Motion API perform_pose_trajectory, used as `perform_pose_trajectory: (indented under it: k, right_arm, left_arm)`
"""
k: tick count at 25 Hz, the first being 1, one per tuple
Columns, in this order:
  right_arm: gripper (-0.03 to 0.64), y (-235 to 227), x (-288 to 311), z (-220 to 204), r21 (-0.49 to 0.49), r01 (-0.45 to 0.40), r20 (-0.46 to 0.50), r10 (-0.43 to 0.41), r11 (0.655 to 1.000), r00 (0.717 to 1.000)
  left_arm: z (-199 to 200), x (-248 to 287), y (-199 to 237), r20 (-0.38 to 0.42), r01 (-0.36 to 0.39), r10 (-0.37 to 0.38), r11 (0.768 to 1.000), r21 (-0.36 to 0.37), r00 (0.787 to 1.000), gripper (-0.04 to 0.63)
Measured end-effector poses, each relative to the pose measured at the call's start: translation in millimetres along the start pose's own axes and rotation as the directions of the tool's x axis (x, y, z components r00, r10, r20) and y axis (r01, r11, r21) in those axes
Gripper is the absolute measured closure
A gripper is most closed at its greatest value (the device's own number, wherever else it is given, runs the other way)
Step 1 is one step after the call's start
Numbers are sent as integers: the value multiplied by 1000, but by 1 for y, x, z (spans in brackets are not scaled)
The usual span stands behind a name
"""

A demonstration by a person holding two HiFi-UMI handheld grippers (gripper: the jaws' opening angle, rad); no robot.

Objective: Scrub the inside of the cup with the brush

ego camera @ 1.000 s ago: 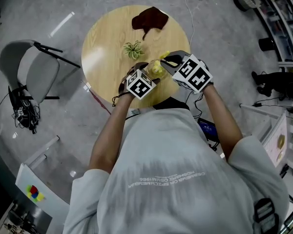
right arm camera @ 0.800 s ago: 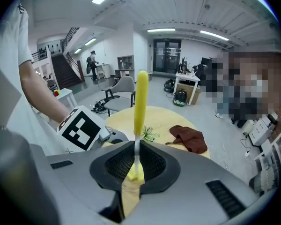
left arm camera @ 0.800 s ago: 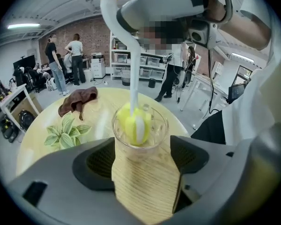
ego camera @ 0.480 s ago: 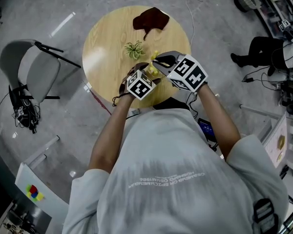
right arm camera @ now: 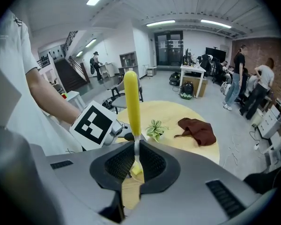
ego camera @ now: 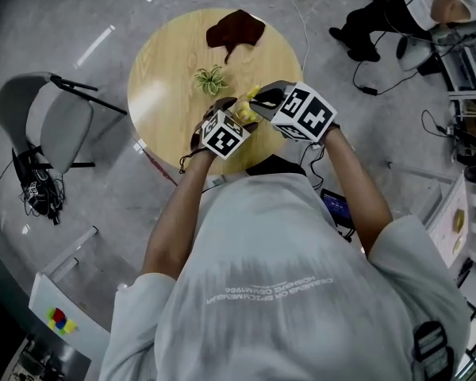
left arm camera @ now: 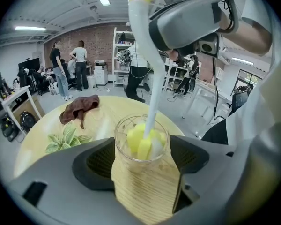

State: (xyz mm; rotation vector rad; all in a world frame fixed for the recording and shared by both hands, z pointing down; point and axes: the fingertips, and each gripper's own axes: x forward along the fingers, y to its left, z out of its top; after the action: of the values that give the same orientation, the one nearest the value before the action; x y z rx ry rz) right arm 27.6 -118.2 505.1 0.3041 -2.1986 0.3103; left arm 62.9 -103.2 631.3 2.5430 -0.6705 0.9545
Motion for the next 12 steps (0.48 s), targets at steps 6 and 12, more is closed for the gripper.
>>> perform_pose_trajectory:
  k: [6,12]
  right_arm:
    - [558,0,1,-12,-79,16,-68,-22,997,997]
    - [558,-13,-1,-15,-116,69,-80,-79,991,994]
  left_arm:
    - [-1,-1,-1,-11,-6,6,1000,21,1000,213]
    - [-5,-2,-2,-24,-5,6,1000,28,1000,216]
